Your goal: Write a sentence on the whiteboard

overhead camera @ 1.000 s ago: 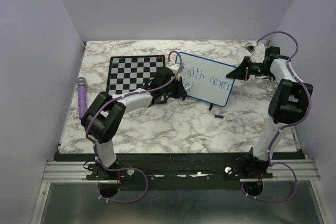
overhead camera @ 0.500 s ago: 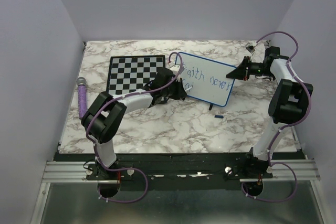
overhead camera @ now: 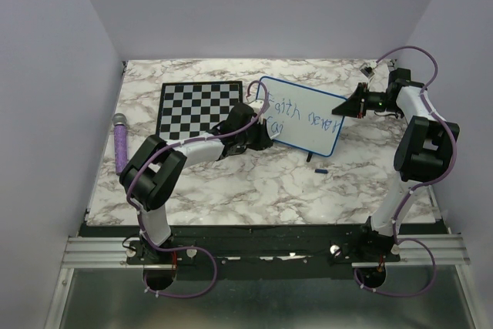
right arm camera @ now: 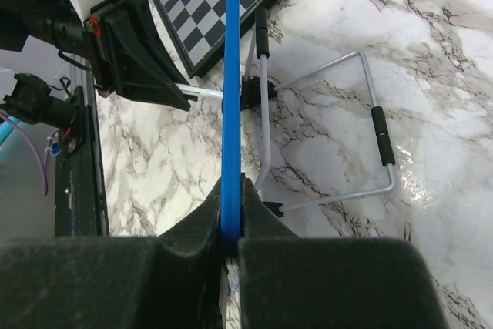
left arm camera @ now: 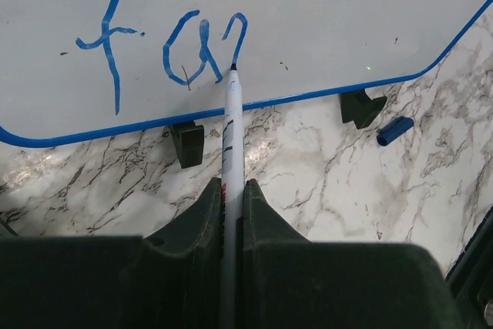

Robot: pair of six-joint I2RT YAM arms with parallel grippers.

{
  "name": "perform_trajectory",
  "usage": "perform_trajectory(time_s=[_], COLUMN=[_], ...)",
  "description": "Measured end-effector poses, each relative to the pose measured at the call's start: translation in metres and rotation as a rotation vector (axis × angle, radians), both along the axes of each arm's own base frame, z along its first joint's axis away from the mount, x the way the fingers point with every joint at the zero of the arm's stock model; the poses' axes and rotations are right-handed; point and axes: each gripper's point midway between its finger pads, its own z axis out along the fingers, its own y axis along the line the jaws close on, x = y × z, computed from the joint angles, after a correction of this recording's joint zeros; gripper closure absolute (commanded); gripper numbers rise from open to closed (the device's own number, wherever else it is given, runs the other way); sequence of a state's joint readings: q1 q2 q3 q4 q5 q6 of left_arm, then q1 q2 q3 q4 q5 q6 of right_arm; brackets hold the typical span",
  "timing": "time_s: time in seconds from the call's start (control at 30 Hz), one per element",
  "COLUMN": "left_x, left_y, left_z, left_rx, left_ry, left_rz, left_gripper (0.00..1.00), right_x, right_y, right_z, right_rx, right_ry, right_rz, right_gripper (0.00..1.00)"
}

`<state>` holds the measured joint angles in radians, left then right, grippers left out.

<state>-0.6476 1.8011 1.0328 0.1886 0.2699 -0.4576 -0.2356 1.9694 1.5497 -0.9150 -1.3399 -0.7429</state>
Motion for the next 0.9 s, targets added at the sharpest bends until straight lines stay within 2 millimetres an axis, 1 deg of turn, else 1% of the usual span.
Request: perform_trajectory(time_s=[0.37, 0.67, 0.9], left_x=[-0.003, 0.0, 0.0], left_y=[-0.002, -0.011, -0.013], left_z=[0.0, 0.008, 0.01], left_rx=[0.008, -0.002, -0.004], left_ry=[0.013, 0.01, 0.009], left_rz=[-0.009, -0.027, -0.029], left_gripper=[1.0, 1.0, 1.0], right_x=[0.0, 0.0, 0.0], right_y=[0.0, 0.0, 0.0], right_z=[0.0, 0.0, 0.0], right_rx=[0.0, 0.0, 0.0], right_ry=[0.0, 0.0, 0.0], right_rz=[0.0, 0.0, 0.0], right_gripper=[0.99, 1.0, 0.99])
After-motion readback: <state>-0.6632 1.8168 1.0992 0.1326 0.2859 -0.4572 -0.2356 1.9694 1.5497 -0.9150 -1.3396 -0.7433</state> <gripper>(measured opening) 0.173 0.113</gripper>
